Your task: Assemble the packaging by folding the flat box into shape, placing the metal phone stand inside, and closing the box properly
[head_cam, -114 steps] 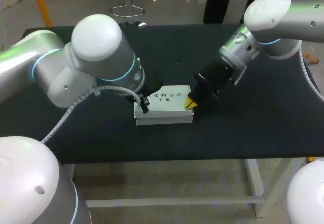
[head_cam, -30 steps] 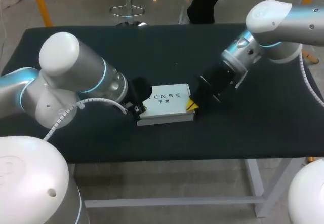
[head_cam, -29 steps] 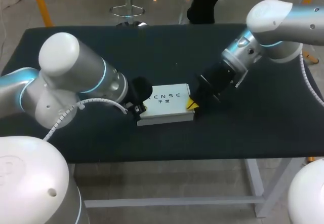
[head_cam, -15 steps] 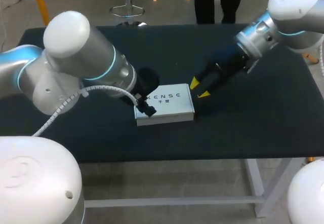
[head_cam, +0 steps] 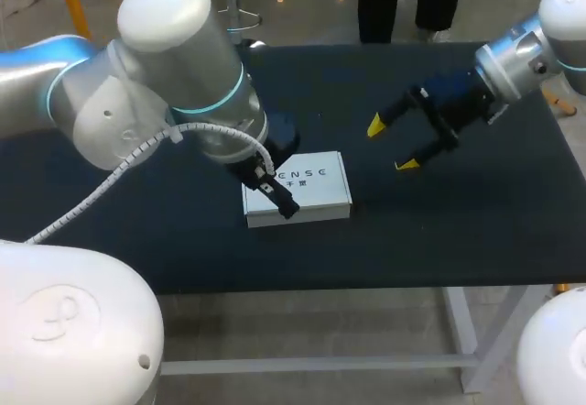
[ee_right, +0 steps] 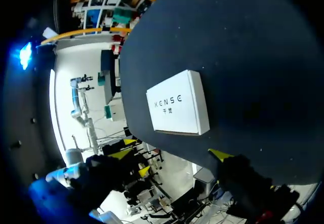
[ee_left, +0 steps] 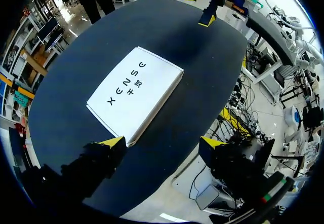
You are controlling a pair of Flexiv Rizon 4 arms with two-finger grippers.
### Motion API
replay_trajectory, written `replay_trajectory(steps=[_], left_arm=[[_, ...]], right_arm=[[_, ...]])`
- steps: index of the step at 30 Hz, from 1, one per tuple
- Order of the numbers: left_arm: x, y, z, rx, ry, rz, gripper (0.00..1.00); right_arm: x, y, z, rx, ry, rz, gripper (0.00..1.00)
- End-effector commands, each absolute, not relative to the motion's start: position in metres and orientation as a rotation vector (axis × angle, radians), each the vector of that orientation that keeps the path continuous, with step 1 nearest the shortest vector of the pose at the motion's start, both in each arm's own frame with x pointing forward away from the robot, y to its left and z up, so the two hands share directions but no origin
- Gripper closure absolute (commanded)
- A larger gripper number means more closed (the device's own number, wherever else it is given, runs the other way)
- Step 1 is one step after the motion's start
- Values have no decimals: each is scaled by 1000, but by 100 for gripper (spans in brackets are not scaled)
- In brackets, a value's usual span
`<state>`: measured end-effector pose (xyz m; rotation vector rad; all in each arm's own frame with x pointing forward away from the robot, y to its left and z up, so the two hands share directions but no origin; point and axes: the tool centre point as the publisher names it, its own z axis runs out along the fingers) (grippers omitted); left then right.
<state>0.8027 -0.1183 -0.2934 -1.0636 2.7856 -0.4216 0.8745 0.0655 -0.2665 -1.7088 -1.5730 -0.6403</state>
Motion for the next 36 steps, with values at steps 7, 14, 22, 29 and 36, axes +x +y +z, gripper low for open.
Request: replay_trajectory(steps=[7, 14, 22, 29, 36], left_arm=[[799, -132, -292, -1112, 2787, -133, 0], [792, -140, -295, -1301, 2731, -148, 0], [775, -151, -301, -1606, 2593, -184, 0], [765, -161, -313, -1780, 2503, -190, 0], [759, -167, -329, -1918, 2430, -184, 0]], right_arm=[[864, 63, -265, -1915, -1538, -909, 0], [864, 50, -263, -1955, -1583, -1063, 0], [869, 18, -250, -1759, -1786, -1352, 0], [877, 2, -249, -1593, -1965, -1527, 0], [888, -16, -252, -1551, -2064, -1683, 0]])
